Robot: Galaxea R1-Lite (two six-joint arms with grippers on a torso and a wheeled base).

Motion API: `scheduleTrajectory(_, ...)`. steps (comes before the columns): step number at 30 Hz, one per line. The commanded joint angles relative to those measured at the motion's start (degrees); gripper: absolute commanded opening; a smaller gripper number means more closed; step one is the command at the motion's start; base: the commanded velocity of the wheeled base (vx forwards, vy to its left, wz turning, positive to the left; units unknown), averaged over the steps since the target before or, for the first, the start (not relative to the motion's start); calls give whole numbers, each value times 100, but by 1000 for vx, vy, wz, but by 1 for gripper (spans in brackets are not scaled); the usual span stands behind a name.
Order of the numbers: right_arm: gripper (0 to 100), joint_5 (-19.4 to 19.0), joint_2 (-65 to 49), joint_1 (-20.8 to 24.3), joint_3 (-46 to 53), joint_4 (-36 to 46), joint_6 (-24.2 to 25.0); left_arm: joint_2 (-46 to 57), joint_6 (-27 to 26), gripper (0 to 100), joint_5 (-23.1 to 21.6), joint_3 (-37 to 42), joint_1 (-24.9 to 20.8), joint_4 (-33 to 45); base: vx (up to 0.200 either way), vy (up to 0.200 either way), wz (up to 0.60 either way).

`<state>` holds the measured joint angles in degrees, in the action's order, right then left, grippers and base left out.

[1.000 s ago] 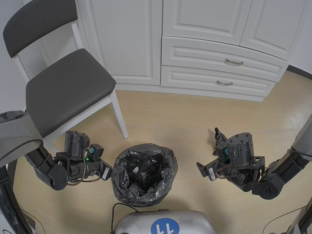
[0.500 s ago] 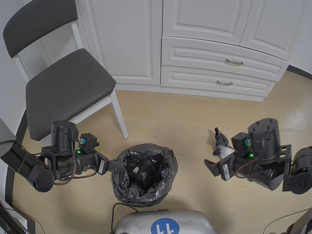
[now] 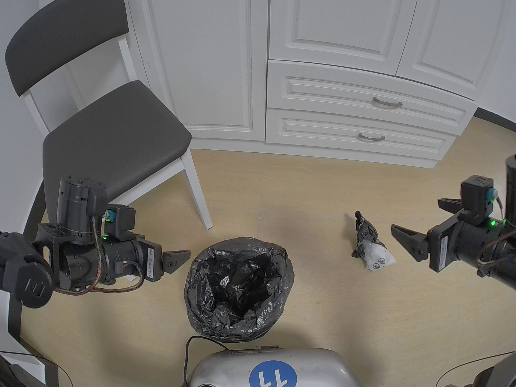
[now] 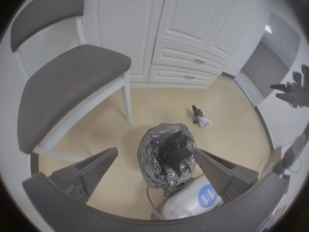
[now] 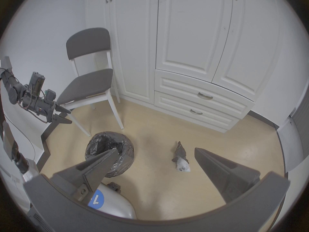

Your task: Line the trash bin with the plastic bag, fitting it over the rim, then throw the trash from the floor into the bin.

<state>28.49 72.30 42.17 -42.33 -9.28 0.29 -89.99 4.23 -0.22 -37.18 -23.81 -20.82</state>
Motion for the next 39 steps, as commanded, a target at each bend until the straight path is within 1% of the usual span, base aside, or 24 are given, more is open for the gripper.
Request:
scheduleTrajectory(1,100,25,-542,-7,14,172,41,307,570,100,268,27,-230,324,0,0,0)
scheduleTrajectory(2,100,25,-542,-51,40,172,67,192,781,100,312,97,-273,316,0,0,0)
scheduleTrajectory(3,100,25,-542,-51,40,172,67,192,781,100,312,97,-273,316,0,0,0)
scheduleTrajectory(4,100,25,-551,-156,67,181,129,-54,1177,100,391,150,-335,298,0,0,0)
scheduleTrajectory(5,100,25,-551,-156,67,181,129,-54,1177,100,391,150,-335,298,0,0,0)
scheduleTrajectory(6,100,25,-524,-481,93,277,208,-467,1660,100,479,123,-379,298,0,0,0)
scheduleTrajectory(7,100,16,-507,-640,102,374,261,-713,1853,100,523,97,-379,280,0,0,0)
scheduleTrajectory(9,100,16,-507,-710,111,427,296,-880,1950,100,540,79,-379,272,0,0,0)
scheduleTrajectory(10,100,-1,-533,-780,111,541,401,-1275,2187,100,593,-8,-379,272,0,0,0)
scheduleTrajectory(12,100,-63,-586,-789,146,559,419,-1609,2328,100,593,-17,-388,272,0,0,0)
scheduleTrajectory(15,100,-63,-665,-780,207,532,401,-2014,2310,100,549,0,-405,263,0,0,0)
scheduleTrajectory(21,100,-80,-753,-719,277,515,384,-2567,2222,100,576,-70,-643,96,0,0,0)
scheduleTrajectory(24,100,-80,-805,-710,277,532,375,-2734,1932,100,576,-8,-669,-98,0,0,0)
scheduleTrajectory(26,100,-80,-841,-719,277,550,357,-2822,1625,100,558,53,-651,-194,0,0,0)
scheduleTrajectory(27,100,-80,-841,-719,277,550,357,-2822,1625,100,558,53,-651,-194,0,0,0)
scheduleTrajectory(28,100,-80,-849,-710,277,559,357,-2910,1405,100,549,36,-616,-300,0,0,0)
scheduleTrajectory(30,100,-80,-876,-710,277,567,357,-3077,1256,100,567,-26,-616,-475,0,0,0)
scheduleTrajectory(32,100,-80,-885,-710,277,567,357,-3130,1238,100,584,-88,-625,-546,0,0,0)
scheduleTrajectory(37,100,-89,-902,-710,286,567,357,-3508,1282,100,620,-597,-695,-519,0,0,0)
scheduleTrajectory(39,100,-124,-902,-710,295,567,357,-3710,1291,100,707,-729,-704,-537,0,0,0)
